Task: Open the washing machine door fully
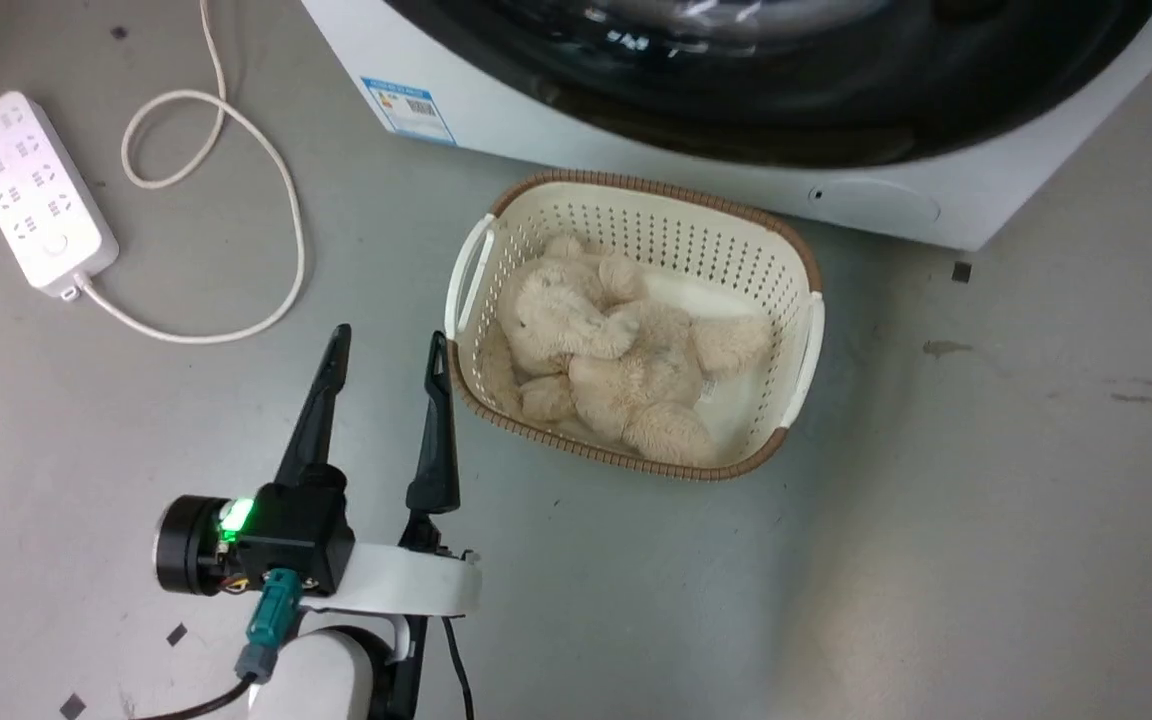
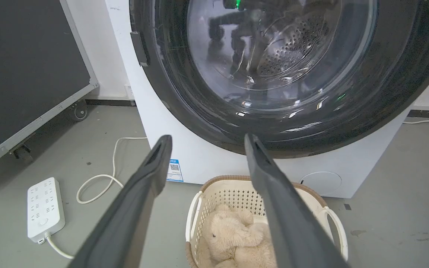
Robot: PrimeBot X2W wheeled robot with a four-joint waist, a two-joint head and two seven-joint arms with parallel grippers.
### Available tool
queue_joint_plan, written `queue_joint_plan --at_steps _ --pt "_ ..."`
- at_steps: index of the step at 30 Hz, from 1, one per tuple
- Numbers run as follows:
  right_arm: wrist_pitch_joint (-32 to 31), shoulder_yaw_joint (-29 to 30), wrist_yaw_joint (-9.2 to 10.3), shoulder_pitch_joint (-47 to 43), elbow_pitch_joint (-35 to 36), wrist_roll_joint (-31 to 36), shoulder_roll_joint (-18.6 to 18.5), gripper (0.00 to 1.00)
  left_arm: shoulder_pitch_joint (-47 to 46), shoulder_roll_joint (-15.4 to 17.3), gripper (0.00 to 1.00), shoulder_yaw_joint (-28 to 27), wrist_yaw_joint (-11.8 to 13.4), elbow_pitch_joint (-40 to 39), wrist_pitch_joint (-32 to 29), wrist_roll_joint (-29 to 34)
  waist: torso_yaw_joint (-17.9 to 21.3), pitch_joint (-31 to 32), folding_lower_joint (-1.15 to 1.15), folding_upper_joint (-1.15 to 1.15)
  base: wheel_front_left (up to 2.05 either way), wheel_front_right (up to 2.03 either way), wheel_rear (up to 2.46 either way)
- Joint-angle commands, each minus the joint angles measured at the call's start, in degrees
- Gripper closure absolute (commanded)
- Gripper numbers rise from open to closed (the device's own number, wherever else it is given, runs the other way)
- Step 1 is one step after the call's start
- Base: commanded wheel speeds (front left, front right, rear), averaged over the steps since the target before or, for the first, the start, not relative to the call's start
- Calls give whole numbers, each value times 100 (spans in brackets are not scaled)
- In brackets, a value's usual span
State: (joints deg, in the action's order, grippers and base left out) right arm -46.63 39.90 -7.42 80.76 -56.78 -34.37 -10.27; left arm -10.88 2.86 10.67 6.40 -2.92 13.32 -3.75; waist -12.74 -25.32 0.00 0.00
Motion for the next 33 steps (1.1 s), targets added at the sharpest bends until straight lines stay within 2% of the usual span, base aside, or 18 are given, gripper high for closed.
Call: queue_joint_plan --at_steps 1,8,16,20,21,22,24,25,26,27,28,33 --pt "-217 81 -7 -24 -159 -109 137 100 -74 2 0 71 17 54 78 -49 26 149 0 0 0 0 0" --pt "-874 263 -7 -753 -54 -338 418 100 74 2 0 237 35 347 162 -101 113 707 0 0 0 0 0" --pt "-1474 99 -7 -1770 580 -638 711 100 395 14 0 246 -13 546 168 -73 228 1295 0 0 0 0 0" --pt "-1876 -542 -7 -2385 708 -1304 736 100 555 24 0 252 -65 618 168 -62 206 1538 0 0 0 0 0" --pt "-1876 -542 -7 -2385 708 -1304 736 100 555 24 0 252 -65 618 168 -62 206 1538 0 0 0 0 0" --pt "-1893 -925 -7 -2592 730 -1714 737 100 593 23 0 248 -75 630 168 -64 195 1594 0 0 0 0 0" --pt "-1868 -1119 -7 -2684 739 -1936 737 100 610 23 0 243 -78 632 168 -67 190 1614 0 0 0 0 0" --pt "-1823 -1539 -7 -2854 750 -2371 737 100 643 22 0 235 -85 631 168 -70 177 1646 0 0 0 0 0" --pt "-1823 -1539 -7 -2854 750 -2371 737 100 643 22 0 235 -85 631 168 -70 177 1646 0 0 0 0 0" --pt "-1763 -1978 -7 -3030 781 -2777 738 100 672 22 0 235 -91 638 168 -72 152 1682 0 0 0 0 0" --pt "-1763 -1978 -7 -3030 781 -2777 738 100 672 22 0 235 -91 638 168 -72 152 1682 0 0 0 0 0" --pt "-1620 -3174 -7 -3548 977 -3777 738 100 741 20 0 236 -105 663 168 -75 80 1772 0 0 0 0 0"
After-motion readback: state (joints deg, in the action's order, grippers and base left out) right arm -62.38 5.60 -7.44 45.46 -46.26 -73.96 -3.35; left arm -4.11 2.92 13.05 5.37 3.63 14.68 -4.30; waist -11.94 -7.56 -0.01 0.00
